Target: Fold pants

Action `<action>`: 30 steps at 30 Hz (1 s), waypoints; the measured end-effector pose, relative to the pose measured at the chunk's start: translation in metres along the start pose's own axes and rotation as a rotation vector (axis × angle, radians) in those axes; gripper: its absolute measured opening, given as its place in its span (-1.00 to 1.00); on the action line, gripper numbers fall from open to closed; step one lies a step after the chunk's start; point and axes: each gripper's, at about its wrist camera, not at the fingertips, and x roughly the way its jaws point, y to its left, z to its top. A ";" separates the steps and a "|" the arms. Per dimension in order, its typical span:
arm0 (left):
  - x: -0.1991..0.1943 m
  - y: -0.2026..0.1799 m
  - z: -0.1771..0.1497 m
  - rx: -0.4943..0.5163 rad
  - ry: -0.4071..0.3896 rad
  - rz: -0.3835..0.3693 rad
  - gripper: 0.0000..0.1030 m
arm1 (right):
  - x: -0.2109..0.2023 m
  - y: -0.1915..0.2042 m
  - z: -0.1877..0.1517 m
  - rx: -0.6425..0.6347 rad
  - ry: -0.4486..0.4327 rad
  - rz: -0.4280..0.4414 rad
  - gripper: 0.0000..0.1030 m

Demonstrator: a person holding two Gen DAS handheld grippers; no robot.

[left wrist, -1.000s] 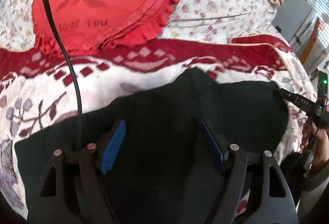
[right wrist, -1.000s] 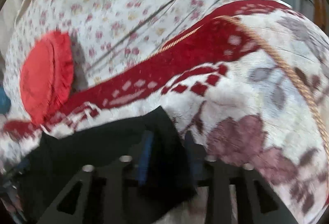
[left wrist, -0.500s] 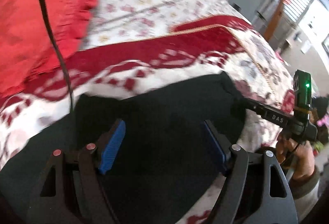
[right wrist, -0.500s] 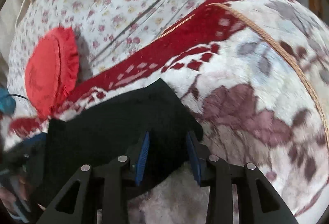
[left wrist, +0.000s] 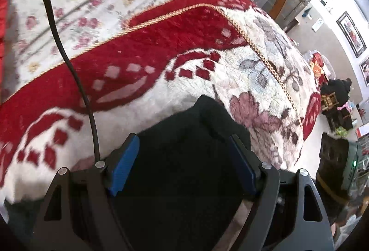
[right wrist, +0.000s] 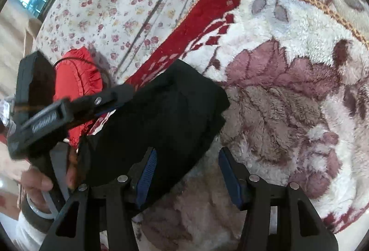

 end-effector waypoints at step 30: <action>-0.111 0.060 -0.021 -0.059 -0.151 -0.097 -0.50 | -0.016 0.147 -0.014 -0.432 -0.111 0.221 -0.70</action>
